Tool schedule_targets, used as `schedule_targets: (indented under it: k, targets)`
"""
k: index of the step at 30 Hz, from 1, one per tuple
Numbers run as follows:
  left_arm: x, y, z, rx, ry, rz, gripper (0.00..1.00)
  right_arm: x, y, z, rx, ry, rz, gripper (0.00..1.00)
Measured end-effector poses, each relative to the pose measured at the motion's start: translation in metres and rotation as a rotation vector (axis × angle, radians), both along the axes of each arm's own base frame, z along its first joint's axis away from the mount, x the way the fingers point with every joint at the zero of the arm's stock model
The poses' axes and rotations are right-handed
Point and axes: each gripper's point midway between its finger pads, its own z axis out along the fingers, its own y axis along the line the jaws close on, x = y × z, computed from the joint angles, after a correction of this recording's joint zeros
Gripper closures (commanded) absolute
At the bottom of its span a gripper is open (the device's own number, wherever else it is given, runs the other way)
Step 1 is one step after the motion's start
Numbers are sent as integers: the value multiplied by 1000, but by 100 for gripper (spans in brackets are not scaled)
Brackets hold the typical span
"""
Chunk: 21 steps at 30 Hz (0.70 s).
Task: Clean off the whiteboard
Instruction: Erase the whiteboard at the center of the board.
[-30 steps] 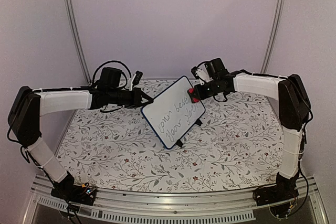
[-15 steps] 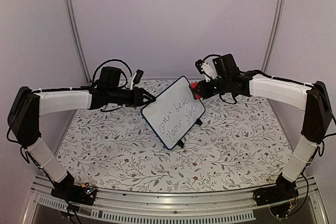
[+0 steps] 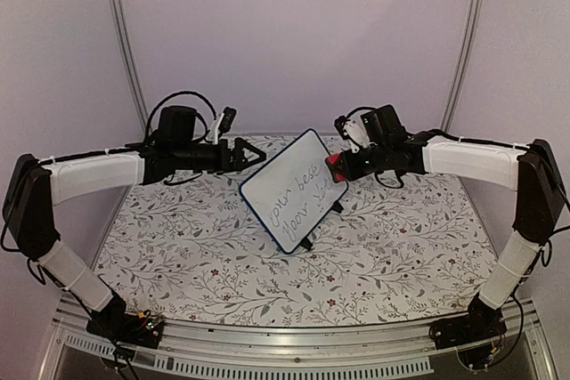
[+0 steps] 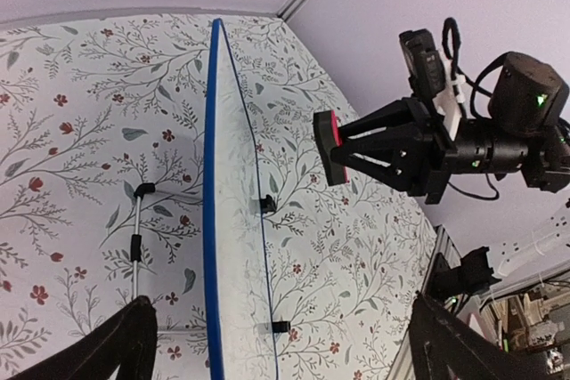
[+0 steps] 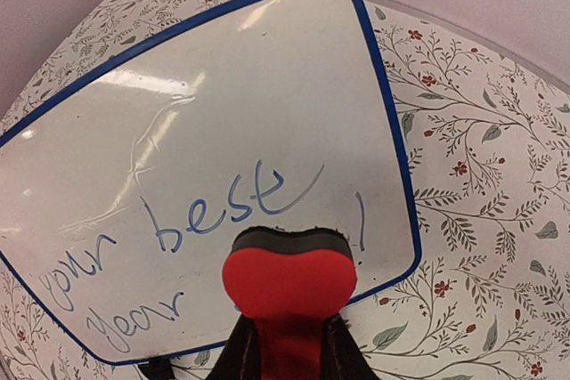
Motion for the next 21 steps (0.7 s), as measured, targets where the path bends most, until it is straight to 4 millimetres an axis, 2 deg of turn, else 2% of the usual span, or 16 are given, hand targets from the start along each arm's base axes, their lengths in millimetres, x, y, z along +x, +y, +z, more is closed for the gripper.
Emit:
schedule_targets:
  k: [4, 10, 12, 15, 18, 21]
  targets:
    - [0, 2, 6, -2, -17, 11, 0, -10, 8, -2, -16, -5, 4, 94]
    - [1, 9, 5, 26, -5, 49, 0, -46, 44, 1, -30, -26, 80, 94]
    - [-1, 14, 10, 46, -4, 65, 0, -58, 54, 0, -40, -32, 103, 94]
    - [-4, 20, 29, 63, -36, 86, 2, -72, 66, -1, -58, -39, 130, 94]
    - [-13, 29, 43, 60, -77, 96, 5, -81, 73, -1, -65, -45, 144, 94]
    - [-23, 36, 40, 63, -91, 92, 9, -86, 77, -1, -63, -45, 147, 94]
